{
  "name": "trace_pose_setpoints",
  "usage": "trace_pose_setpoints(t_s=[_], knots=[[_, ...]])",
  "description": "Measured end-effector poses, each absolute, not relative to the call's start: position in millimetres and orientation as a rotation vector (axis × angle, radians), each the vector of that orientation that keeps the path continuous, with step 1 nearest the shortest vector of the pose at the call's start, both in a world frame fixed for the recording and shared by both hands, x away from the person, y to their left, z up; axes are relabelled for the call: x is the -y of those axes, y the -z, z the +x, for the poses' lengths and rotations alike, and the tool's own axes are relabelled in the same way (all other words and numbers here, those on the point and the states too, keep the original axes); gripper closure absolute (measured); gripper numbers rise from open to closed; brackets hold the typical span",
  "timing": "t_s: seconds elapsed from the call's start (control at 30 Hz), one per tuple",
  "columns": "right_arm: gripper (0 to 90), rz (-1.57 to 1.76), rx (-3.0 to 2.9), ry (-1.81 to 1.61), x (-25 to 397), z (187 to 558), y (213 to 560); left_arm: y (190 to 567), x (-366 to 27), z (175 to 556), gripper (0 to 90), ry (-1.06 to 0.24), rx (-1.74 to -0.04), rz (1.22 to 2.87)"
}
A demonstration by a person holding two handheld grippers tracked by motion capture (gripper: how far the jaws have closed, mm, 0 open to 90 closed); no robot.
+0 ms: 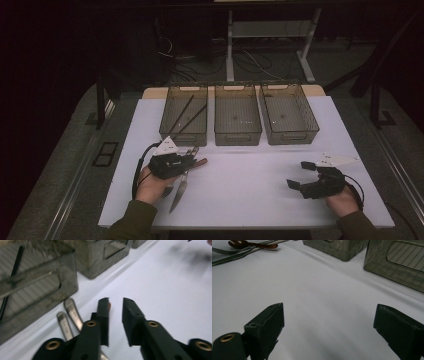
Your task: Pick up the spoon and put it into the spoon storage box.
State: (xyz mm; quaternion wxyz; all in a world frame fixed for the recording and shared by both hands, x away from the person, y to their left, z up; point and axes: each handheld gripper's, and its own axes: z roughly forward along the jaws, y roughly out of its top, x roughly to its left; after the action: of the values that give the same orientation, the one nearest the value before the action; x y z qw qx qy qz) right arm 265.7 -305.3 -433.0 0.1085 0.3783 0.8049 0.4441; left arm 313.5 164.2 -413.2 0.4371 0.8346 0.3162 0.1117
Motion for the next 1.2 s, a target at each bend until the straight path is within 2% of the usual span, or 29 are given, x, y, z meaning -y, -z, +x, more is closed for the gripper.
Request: trace_pose_setpoints(t_s=[0.17,0.6,1.2], knots=[[9.0,1.111,-2.364,-1.311,305.5,266.4,433.1,423.2,-170.0,324.7,88.8,-0.256,-0.837,2.125],[9.0,1.103,-2.368,-1.317,304.6,266.4,433.4,435.0,-170.0,334.9,88.9,-0.239,-0.898,2.227],[9.0,1.099,-2.365,-1.323,305.0,266.1,432.8,433.6,-157.7,327.1,88.9,-0.141,-0.774,2.298]])
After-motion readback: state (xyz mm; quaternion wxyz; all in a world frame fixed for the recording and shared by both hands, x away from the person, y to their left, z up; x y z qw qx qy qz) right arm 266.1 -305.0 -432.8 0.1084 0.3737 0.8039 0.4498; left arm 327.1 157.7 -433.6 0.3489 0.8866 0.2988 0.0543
